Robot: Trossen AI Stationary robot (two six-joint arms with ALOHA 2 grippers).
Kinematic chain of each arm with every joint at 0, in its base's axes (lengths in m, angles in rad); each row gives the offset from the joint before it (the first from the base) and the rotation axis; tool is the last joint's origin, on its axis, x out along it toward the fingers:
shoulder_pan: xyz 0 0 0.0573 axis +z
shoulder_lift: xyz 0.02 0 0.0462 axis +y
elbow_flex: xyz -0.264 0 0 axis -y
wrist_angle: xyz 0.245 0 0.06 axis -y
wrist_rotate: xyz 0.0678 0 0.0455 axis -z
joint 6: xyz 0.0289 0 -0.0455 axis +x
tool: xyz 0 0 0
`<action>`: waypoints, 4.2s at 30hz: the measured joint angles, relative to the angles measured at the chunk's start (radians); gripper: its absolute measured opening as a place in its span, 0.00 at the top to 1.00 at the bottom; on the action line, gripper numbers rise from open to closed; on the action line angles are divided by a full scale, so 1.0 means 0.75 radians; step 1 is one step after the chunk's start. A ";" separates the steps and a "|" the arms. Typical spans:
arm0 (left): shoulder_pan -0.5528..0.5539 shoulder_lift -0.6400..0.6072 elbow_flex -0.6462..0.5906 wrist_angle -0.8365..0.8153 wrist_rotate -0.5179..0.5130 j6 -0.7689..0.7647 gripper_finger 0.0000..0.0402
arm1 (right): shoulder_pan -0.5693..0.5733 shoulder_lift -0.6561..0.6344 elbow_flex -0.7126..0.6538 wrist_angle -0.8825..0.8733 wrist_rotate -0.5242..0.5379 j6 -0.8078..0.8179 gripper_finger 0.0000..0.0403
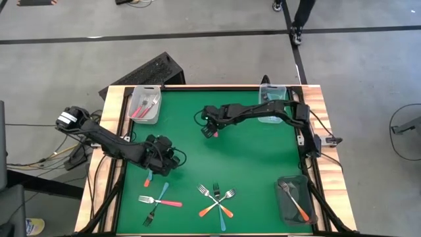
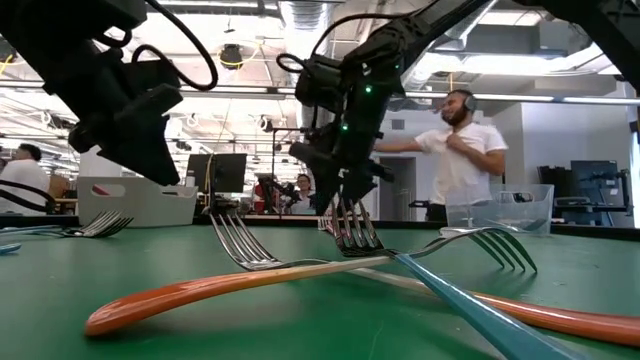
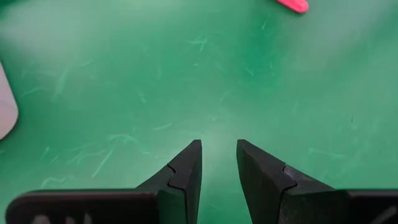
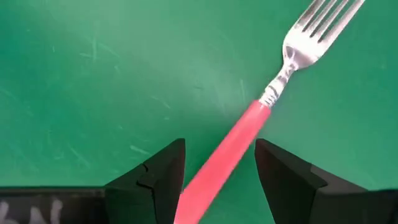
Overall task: Sort silverware by color (type)
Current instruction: Put the pink fork into the white bin
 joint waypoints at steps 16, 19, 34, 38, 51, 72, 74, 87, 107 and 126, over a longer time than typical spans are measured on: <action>-0.078 0.001 -0.056 -0.002 -0.041 -0.088 0.78 | 0.017 0.126 0.006 0.000 -0.036 0.042 0.59; -0.087 0.001 -0.062 0.002 -0.041 -0.101 0.78 | 0.033 0.126 0.005 -0.023 -0.030 0.007 0.63; -0.091 0.001 -0.065 0.076 -0.187 0.014 0.78 | 0.182 -0.065 -0.008 0.171 0.045 -0.241 0.85; -0.079 0.001 -0.065 0.226 -0.313 0.194 0.78 | 0.257 -0.104 -0.006 0.373 0.167 -0.356 0.85; 0.030 -0.037 -0.065 0.479 -0.435 0.488 0.78 | 0.406 -0.107 -0.006 0.486 0.638 -0.660 0.85; 0.338 -0.456 -0.065 0.585 -0.062 0.628 0.37 | 0.480 -0.108 -0.004 0.699 0.716 -0.757 0.82; 0.351 -0.460 -0.066 0.658 -0.044 0.716 0.37 | 0.486 -0.109 -0.004 0.730 0.719 -0.778 0.82; 0.355 -0.460 -0.066 0.798 0.141 0.887 0.59 | 0.475 -0.110 -0.003 0.762 0.725 -0.729 0.82; 0.341 -0.459 -0.065 0.944 0.167 1.162 0.60 | 0.429 -0.189 -0.003 0.680 0.731 -0.624 0.82; 0.345 -0.459 -0.065 1.142 0.048 1.394 0.93 | 0.433 -0.188 -0.003 0.640 0.697 -0.632 0.82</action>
